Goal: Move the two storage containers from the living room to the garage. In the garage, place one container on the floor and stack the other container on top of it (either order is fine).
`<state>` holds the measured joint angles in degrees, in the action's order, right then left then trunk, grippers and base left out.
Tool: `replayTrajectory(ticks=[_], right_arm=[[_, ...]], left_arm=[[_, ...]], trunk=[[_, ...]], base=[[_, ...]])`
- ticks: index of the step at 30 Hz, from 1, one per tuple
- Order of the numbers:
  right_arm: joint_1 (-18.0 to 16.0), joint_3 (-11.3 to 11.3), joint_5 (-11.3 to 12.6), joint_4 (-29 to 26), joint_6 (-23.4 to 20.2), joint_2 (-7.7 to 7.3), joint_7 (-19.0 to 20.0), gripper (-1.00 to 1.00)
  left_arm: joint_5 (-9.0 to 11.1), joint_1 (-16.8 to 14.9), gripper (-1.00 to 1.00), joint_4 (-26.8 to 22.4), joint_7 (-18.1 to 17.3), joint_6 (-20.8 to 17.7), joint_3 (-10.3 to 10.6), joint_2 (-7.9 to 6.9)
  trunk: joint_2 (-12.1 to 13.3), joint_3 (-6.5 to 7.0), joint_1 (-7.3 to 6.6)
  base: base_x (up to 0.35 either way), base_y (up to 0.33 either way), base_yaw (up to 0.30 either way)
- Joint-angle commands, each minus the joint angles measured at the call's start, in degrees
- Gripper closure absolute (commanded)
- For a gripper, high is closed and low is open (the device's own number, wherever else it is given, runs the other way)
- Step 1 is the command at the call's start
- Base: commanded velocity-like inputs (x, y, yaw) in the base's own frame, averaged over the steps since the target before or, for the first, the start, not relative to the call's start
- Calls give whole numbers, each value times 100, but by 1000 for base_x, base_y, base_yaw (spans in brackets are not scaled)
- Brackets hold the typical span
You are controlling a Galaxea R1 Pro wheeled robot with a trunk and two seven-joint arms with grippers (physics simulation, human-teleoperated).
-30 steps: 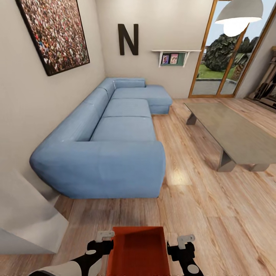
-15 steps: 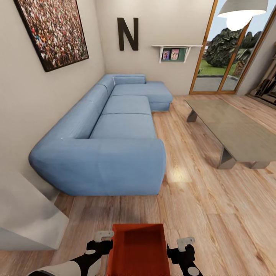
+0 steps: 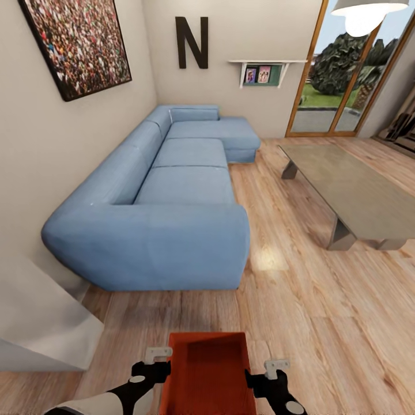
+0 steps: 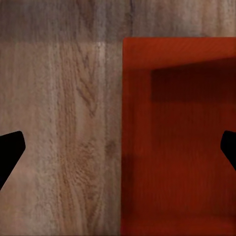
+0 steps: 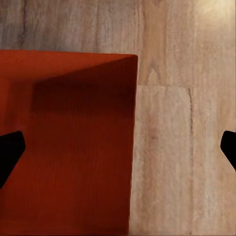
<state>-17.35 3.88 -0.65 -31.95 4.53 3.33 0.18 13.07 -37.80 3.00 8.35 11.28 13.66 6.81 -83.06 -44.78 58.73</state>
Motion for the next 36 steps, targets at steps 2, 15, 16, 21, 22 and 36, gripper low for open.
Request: replayTrajectory(ticks=[2,15,16,21,22,36], right_arm=[[-3,1,109,4,21,-4,85,-100],[-5,-9,267,-4,45,-46,-16,-100],[-3,-6,267,-4,45,-51,-17,-100],[-1,-2,267,-4,40,-59,-18,-100],[-1,-2,267,-4,40,-60,-18,-100],[0,-1,275,-3,39,-60,-18,-100]], left_arm=[[47,-9,-100,25,8,41,49,1],[49,-9,-100,25,8,41,49,5],[48,-10,-100,25,8,41,49,8],[50,-8,-100,25,8,44,49,-16],[50,-8,-100,25,8,46,49,-18],[55,-12,-100,25,0,61,49,-9]], trunk=[[-2,-23,0],[-2,-145,0],[-2,-154,0],[-2,-201,0],[-2,-211,0],[-2,-342,0]], base=[[0,0,0],[0,0,0],[0,0,0],[0,0,0],[0,0,0],[0,0,0]])
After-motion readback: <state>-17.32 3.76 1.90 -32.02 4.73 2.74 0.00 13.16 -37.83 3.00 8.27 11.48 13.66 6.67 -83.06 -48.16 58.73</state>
